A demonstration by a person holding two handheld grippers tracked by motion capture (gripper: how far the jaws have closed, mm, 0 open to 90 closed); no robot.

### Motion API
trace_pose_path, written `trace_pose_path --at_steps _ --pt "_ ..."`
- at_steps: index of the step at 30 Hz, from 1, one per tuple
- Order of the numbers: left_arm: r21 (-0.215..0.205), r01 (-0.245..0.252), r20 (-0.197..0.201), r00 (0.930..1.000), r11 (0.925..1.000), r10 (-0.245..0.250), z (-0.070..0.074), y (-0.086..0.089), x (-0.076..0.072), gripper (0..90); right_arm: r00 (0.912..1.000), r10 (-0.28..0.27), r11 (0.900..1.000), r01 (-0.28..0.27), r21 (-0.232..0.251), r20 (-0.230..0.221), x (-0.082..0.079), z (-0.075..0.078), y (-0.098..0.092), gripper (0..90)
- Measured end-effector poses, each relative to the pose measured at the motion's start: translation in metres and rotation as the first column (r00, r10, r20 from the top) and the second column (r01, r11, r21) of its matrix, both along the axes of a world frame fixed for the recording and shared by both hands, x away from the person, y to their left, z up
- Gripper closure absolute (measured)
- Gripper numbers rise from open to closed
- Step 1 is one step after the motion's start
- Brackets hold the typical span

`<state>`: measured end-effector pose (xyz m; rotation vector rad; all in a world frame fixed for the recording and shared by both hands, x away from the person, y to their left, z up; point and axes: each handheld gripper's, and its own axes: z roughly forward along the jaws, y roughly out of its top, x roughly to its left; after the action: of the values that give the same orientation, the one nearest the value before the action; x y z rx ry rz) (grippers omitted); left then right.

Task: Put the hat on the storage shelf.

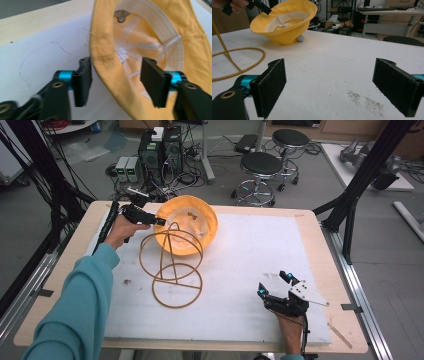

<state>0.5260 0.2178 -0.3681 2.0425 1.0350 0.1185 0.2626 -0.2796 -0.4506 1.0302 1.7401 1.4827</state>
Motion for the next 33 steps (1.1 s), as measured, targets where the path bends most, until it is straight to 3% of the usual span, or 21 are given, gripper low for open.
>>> trace_pose_path --at_steps 11,18,26,33 --pt "-0.017 0.028 -0.026 0.9993 0.9995 -0.028 0.003 0.0 -0.004 73.3 1.0 0.0 1.0 0.0 0.0 0.0 0.0 0.0 0.0 10.6" --pt "-0.036 0.046 -0.045 0.9978 0.9983 -0.048 0.005 0.0 -0.008 84.1 1.0 -0.001 1.0 0.001 0.001 -0.007 -0.001 0.0 0.001 10.6" --pt "-0.023 0.069 -0.013 0.9975 0.9974 -0.069 0.011 -0.002 -0.013 86.0 1.0 -0.001 1.0 0.001 0.0 0.0 0.0 0.0 0.0 10.6" --pt "-0.024 0.055 0.036 0.9979 0.9982 -0.054 0.022 0.002 -0.022 86.2 1.0 -0.003 1.0 0.002 -0.002 -0.005 -0.001 0.0 0.001 10.6"
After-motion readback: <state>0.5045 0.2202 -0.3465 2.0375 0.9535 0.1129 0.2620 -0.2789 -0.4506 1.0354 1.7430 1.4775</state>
